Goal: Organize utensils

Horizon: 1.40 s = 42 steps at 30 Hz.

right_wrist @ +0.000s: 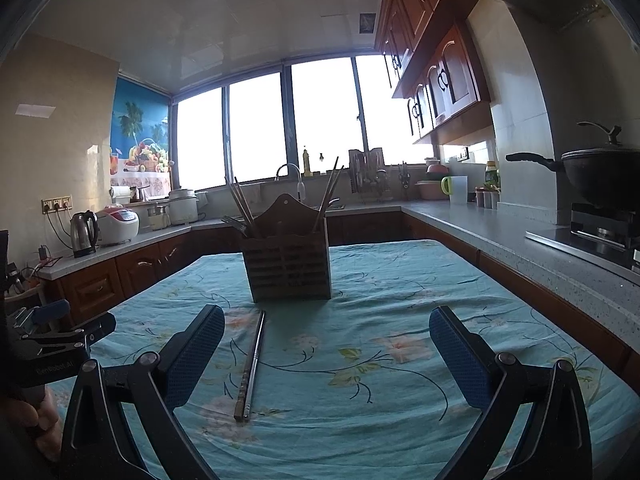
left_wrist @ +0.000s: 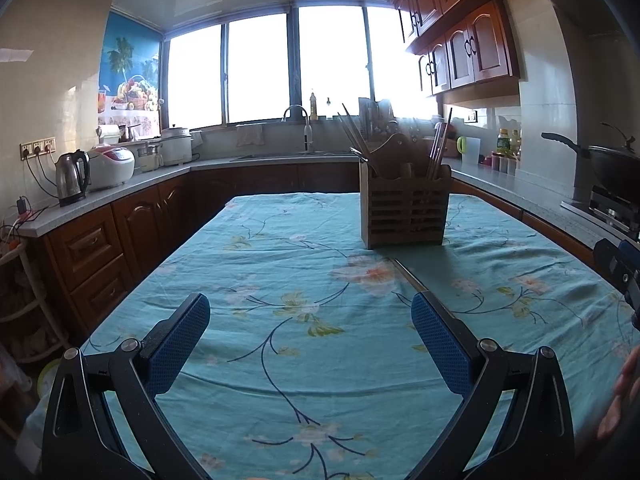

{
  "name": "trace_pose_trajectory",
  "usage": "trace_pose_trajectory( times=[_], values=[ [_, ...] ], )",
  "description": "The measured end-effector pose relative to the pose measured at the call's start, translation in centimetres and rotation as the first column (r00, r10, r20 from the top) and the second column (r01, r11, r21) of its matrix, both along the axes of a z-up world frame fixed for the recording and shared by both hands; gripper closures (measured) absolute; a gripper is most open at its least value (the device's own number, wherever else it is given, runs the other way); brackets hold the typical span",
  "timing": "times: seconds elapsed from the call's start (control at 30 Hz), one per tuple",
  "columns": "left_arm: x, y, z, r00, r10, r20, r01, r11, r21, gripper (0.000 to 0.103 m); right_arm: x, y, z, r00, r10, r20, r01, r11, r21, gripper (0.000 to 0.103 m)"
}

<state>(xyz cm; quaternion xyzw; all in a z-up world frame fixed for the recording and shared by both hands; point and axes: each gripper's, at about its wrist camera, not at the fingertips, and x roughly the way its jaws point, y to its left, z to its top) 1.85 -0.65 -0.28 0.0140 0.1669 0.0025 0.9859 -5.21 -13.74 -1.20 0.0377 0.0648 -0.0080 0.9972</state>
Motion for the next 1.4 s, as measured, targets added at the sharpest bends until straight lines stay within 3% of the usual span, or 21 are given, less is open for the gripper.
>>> trace_pose_trajectory(
  times=[1.4],
  values=[
    [0.57, -0.06, -0.3, 0.999, -0.03, -0.017, 0.03, 0.999, -0.014, 0.0, 0.05, 0.7, 0.5, 1.0, 0.006, -0.004, -0.006, 1.0, 0.007, 0.0]
  ],
)
